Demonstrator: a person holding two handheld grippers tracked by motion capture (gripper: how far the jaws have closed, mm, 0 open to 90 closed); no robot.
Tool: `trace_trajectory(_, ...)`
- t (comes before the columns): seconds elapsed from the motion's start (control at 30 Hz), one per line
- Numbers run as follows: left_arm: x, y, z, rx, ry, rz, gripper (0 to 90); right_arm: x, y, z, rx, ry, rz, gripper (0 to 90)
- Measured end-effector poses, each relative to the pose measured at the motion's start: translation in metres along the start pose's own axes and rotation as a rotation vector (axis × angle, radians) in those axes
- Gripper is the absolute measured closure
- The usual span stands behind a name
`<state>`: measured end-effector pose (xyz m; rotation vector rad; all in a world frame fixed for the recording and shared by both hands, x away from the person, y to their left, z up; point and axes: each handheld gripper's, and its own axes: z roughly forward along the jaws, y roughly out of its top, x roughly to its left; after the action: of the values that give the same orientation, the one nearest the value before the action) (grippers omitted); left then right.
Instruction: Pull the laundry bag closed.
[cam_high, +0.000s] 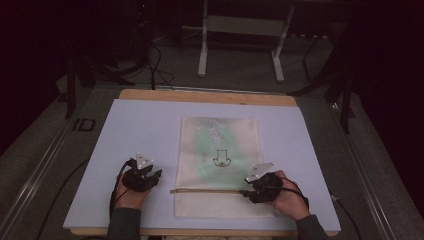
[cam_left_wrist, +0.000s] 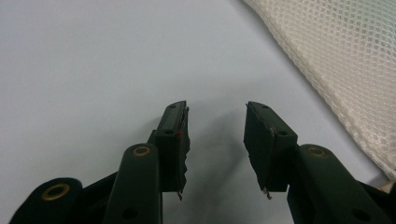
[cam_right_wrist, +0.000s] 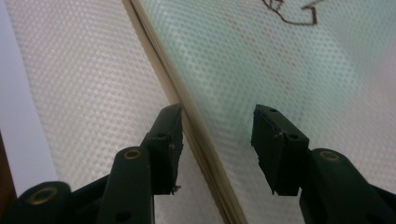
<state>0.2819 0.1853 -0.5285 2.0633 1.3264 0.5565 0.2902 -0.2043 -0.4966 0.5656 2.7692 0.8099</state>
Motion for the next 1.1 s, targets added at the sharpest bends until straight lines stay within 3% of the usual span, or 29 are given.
trace_trajectory(1.1, -0.003, 0.001, 0.000, -0.003, 0.002, 0.015, 57.3, 0.025, 0.047, 0.034, -0.006, 0.094, -0.111, 53.3)
